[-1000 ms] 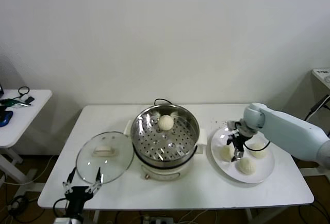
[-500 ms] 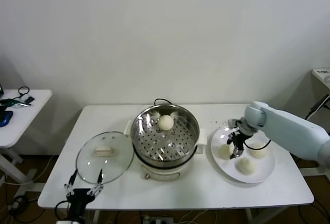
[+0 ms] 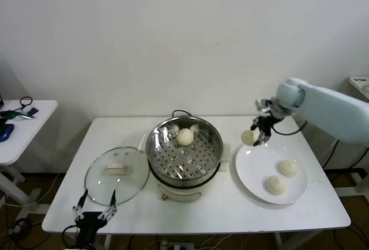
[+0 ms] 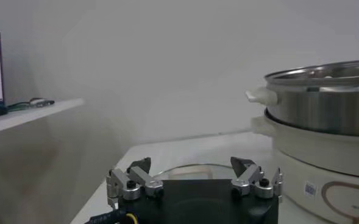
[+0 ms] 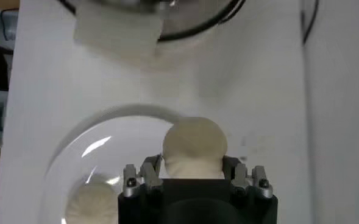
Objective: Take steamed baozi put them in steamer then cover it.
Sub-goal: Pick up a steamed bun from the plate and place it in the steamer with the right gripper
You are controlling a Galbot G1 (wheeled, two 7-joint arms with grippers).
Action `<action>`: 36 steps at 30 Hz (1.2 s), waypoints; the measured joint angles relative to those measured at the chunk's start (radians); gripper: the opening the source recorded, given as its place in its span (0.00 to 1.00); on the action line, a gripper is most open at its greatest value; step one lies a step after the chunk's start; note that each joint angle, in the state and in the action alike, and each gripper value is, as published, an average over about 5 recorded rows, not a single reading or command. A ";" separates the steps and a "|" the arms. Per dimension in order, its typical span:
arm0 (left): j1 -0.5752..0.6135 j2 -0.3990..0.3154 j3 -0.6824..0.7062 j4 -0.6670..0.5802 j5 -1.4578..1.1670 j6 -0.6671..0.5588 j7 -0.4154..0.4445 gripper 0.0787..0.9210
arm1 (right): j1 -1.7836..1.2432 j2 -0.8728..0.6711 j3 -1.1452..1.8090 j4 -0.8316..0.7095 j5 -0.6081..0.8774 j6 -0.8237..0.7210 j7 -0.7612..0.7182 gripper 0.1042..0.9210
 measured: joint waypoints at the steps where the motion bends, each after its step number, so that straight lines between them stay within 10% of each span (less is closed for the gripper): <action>1: 0.001 0.000 0.000 -0.002 -0.001 -0.001 0.000 0.88 | 0.028 0.011 -0.014 0.003 0.019 -0.002 0.000 0.68; 36: 0.015 0.008 0.029 -0.046 0.028 0.009 -0.005 0.88 | 0.197 0.451 -0.214 0.155 0.420 -0.153 0.196 0.68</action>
